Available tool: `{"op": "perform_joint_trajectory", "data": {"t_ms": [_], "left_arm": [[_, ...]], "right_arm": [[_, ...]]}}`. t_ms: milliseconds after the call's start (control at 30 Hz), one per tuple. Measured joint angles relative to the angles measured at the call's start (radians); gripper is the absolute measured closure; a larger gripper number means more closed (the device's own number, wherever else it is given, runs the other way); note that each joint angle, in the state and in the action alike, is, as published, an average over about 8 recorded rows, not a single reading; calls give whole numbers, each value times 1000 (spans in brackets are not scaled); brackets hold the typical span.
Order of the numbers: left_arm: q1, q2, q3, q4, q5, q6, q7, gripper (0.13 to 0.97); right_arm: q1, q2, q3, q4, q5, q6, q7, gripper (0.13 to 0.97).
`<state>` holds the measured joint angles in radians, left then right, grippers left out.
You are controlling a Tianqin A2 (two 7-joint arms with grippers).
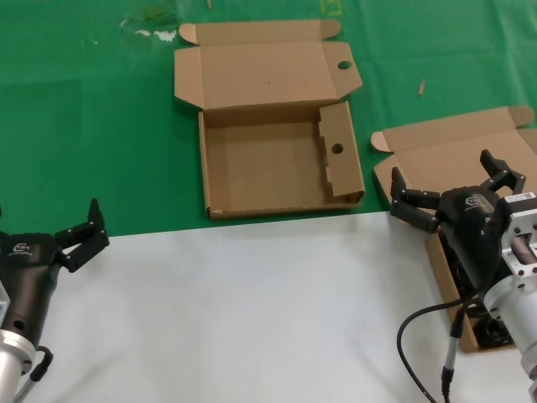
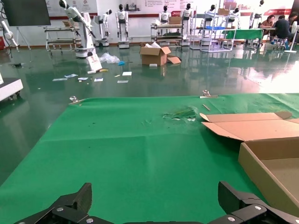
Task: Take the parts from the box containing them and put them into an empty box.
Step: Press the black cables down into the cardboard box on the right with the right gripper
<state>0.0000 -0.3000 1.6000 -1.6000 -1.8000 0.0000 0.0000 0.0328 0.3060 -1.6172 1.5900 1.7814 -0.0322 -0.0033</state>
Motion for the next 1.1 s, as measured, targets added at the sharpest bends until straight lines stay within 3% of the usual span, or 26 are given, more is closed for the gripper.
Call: {"op": "perform_joint_trajectory", "data": {"t_ms": [333, 633, 833, 900, 1033, 1100], "left_arm": [[0, 0, 0, 0, 0, 0, 0, 202], [0, 0, 0, 0, 0, 0, 0, 332], [0, 0, 0, 0, 0, 0, 0, 479], [0, 0, 0, 0, 0, 0, 0, 528], [0, 0, 0, 0, 0, 0, 0, 528], [0, 0, 0, 0, 0, 0, 0, 579]], "right_arm": [[0, 0, 0, 0, 0, 0, 0, 129], [0, 0, 0, 0, 0, 0, 0, 129], [0, 0, 0, 0, 0, 0, 0, 129], [-5, -4, 17, 1, 7, -23, -17, 129], [-19, -13, 72, 6, 31, -94, -70, 129], [-28, -16, 107, 12, 46, -134, -100, 129]]}}
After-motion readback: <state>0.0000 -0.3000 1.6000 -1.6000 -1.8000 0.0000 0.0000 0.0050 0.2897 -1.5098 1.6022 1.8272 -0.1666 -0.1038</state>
